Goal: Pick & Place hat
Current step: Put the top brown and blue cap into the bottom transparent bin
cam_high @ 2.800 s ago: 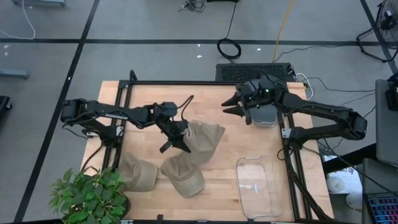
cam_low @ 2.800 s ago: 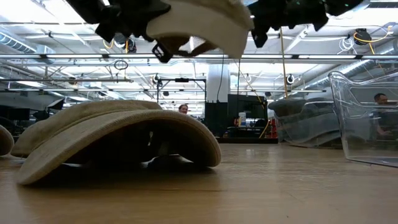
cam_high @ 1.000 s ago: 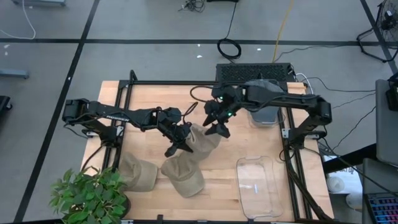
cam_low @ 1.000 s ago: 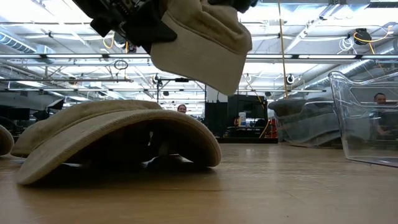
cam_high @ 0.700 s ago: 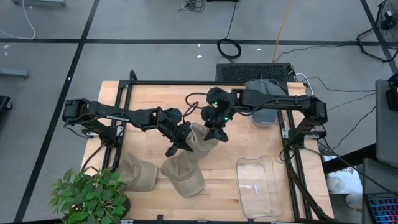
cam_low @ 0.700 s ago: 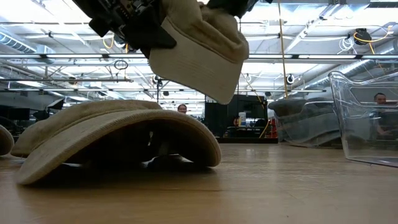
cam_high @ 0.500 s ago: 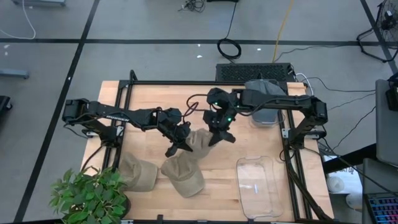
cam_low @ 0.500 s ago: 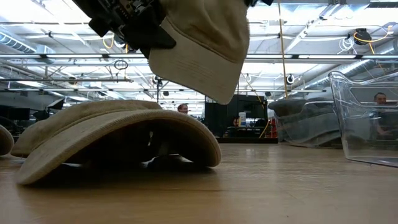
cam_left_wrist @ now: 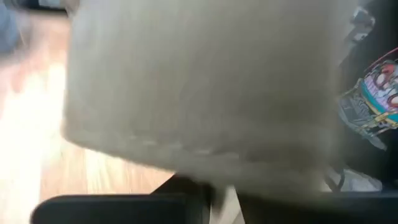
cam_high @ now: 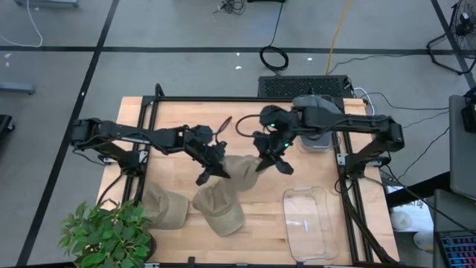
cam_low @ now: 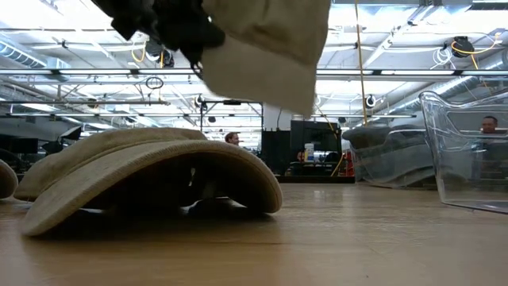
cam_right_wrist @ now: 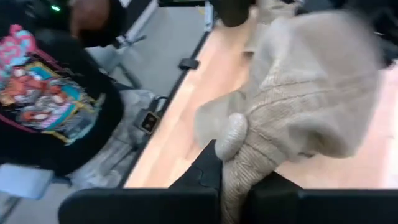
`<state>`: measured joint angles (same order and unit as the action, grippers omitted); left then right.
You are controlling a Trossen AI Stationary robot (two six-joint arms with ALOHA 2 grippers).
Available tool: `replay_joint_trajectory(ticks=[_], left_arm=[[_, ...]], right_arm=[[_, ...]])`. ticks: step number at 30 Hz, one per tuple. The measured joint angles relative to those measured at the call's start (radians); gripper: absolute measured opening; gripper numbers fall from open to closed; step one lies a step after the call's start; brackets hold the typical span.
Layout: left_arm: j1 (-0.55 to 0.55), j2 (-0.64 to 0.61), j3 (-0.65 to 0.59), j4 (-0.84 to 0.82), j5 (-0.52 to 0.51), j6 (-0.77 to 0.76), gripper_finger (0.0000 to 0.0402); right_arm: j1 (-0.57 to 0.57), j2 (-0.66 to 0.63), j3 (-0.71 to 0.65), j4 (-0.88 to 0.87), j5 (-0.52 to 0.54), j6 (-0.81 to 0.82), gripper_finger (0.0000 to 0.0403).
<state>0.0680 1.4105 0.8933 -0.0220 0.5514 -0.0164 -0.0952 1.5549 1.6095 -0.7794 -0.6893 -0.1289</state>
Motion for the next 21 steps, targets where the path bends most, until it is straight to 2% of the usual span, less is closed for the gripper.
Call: replay_joint_trajectory(ticks=[5, 9, 12, 18, 21], left_arm=[[0.012, -0.112, 0.0, 0.008, -0.004, 0.015, 0.0085], [0.037, -0.223, -0.001, -0.008, -0.01, 0.051, 0.0086], [0.064, -0.32, -0.001, -0.008, -0.011, 0.064, 0.0087], [0.122, -0.518, 0.0, 0.018, -0.041, 0.068, 0.0087], [0.14, -0.598, 0.0, 0.022, -0.087, 0.067, 0.0088]], right_arm=[[0.023, -0.076, 0.0, -0.039, 0.111, 0.013, 0.0], [0.058, -0.143, 0.0, -0.061, 0.123, 0.066, 0.0], [0.098, -0.198, 0.0, -0.11, 0.205, 0.108, 0.0], [0.219, -0.3, 0.0, -0.237, 0.388, 0.225, 0.0], [0.298, -0.339, 0.0, -0.274, 0.431, 0.293, 0.0]])
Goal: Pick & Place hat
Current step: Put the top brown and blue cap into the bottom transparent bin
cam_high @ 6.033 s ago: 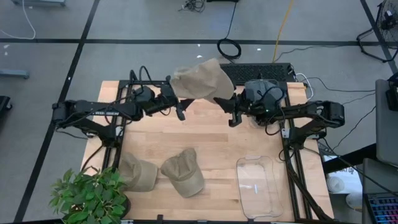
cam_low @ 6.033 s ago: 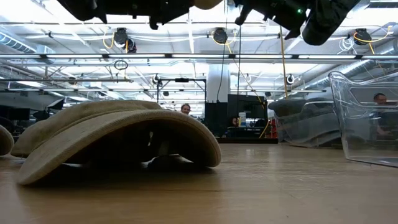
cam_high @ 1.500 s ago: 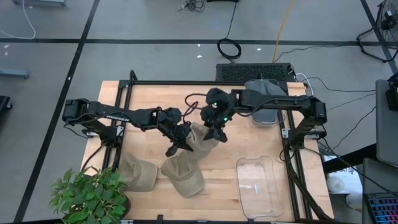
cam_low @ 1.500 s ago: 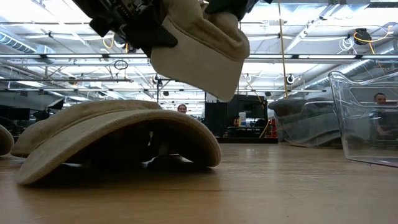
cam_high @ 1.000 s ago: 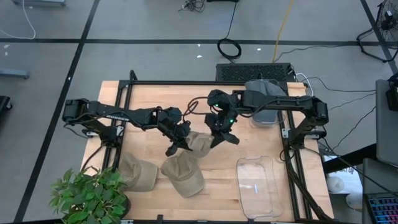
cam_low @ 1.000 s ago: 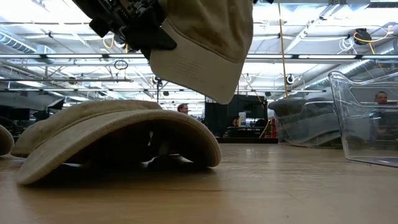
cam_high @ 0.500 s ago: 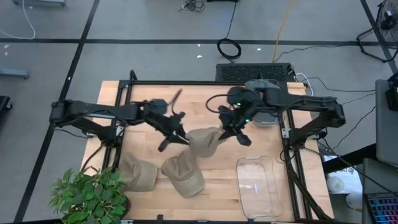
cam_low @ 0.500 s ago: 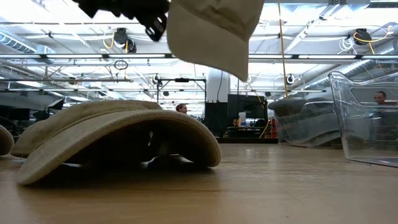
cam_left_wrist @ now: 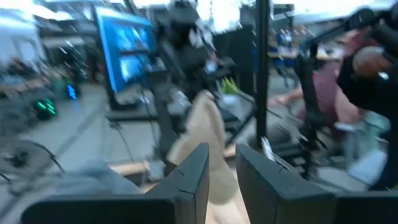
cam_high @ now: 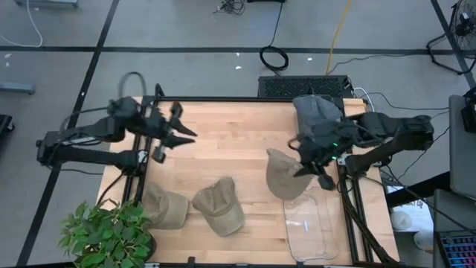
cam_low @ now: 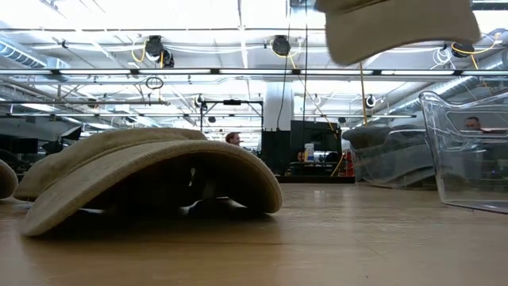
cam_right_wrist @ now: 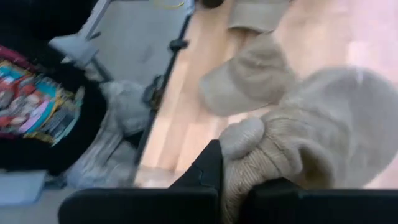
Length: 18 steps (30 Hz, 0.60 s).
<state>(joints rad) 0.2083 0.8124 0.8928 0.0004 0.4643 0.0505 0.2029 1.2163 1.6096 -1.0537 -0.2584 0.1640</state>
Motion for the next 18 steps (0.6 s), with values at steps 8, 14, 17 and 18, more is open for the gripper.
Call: replay_joint_trajectory(ticks=[8, 14, 17, 18], left_arm=[[0.007, -0.107, 0.0, 0.004, -0.047, 0.003, 0.0088], [0.007, -0.113, 0.0, 0.004, -0.047, -0.006, 0.0088], [0.007, -0.106, 0.0, 0.004, -0.047, -0.006, 0.0088], [0.007, -0.105, 0.0, 0.003, -0.047, -0.006, 0.0088]], right_arm=[[0.256, -0.051, -0.004, -0.087, 0.123, 0.147, 0.0], [0.457, -0.065, -0.08, -0.041, 0.23, 0.309, 0.0], [0.554, -0.065, -0.139, 0.003, 0.3, 0.396, 0.0], [0.585, -0.064, -0.159, 0.031, 0.314, 0.421, 0.0]])
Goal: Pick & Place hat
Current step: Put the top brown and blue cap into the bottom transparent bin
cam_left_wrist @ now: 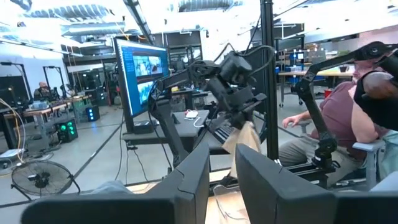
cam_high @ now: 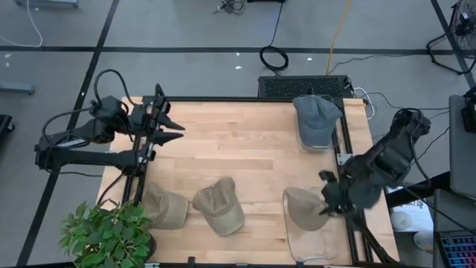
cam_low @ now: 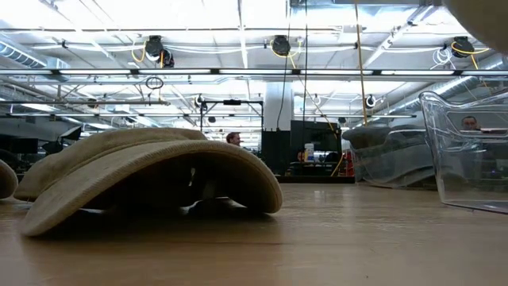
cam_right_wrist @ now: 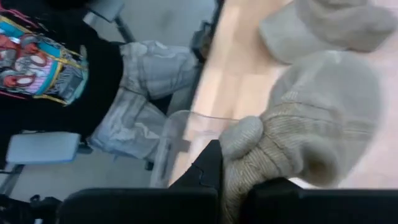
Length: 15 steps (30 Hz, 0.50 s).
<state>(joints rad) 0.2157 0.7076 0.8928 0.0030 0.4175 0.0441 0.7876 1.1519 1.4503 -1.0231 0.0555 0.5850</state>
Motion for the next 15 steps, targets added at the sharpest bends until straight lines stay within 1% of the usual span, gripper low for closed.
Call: replay_joint_trajectory(ticks=[3, 6, 11, 15], left_arm=[[0.0, 0.006, 0.0, 0.0, 0.0, 0.0, 0.0088], [0.0, 0.006, 0.0, 0.0, 0.0, 0.0, 0.0088], [0.0, 0.006, 0.0, 0.0, 0.0, 0.0, 0.0088], [0.0, 0.006, 0.0, 0.0, 0.0, 0.0, 0.0088]], right_arm=[[0.089, 0.0, -0.066, 0.122, 0.044, 0.048, 0.0], [0.167, 0.0, -0.13, 0.237, 0.112, 0.071, 0.0], [0.265, 0.0, -0.232, 0.299, 0.234, 0.181, 0.0], [0.314, 0.001, -0.306, 0.355, 0.307, 0.267, 0.0]])
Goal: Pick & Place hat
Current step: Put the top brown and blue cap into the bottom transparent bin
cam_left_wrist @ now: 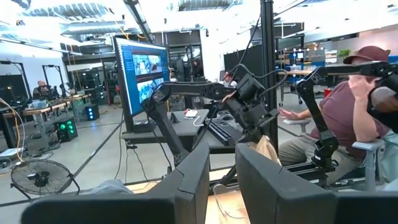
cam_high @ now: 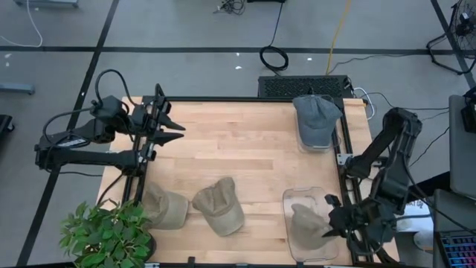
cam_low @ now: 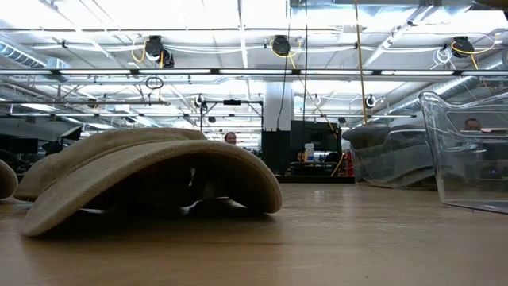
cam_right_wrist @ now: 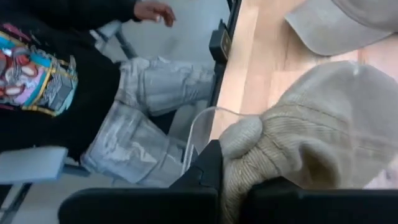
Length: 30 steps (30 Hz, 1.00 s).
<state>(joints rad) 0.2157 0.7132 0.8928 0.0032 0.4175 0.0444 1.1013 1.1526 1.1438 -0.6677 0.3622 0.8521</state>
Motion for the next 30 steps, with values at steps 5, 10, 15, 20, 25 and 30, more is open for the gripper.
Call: replay_joint_trajectory(ticks=[5, 10, 15, 20, 25, 30], left_arm=[[0.0, 0.0, 0.0, 0.0, 0.0, 0.0, 0.0088], [0.0, 0.0, 0.0, 0.0, 0.0, 0.0, 0.0088], [0.0, 0.0, 0.0, 0.0, 0.0, 0.0, 0.0088], [0.0, 0.0, 0.0, 0.0, 0.0, 0.0, 0.0088], [0.0, 0.0, 0.0, 0.0, 0.0, 0.0, 0.0088], [0.0, 0.0, 0.0, 0.0, 0.0, 0.0, 0.0088]], right_arm=[[0.014, 0.0, -0.066, 0.144, 0.03, 0.023, 0.0], [0.014, 0.0, -0.104, 0.2, 0.02, 0.024, 0.0], [0.014, 0.0, -0.136, 0.201, -0.001, 0.026, 0.0], [0.012, 0.0, -0.162, 0.209, -0.029, 0.03, 0.0], [0.012, 0.0, -0.211, 0.289, -0.053, 0.025, 0.0], [0.012, 0.0, -0.259, 0.302, -0.053, 0.026, 0.0]])
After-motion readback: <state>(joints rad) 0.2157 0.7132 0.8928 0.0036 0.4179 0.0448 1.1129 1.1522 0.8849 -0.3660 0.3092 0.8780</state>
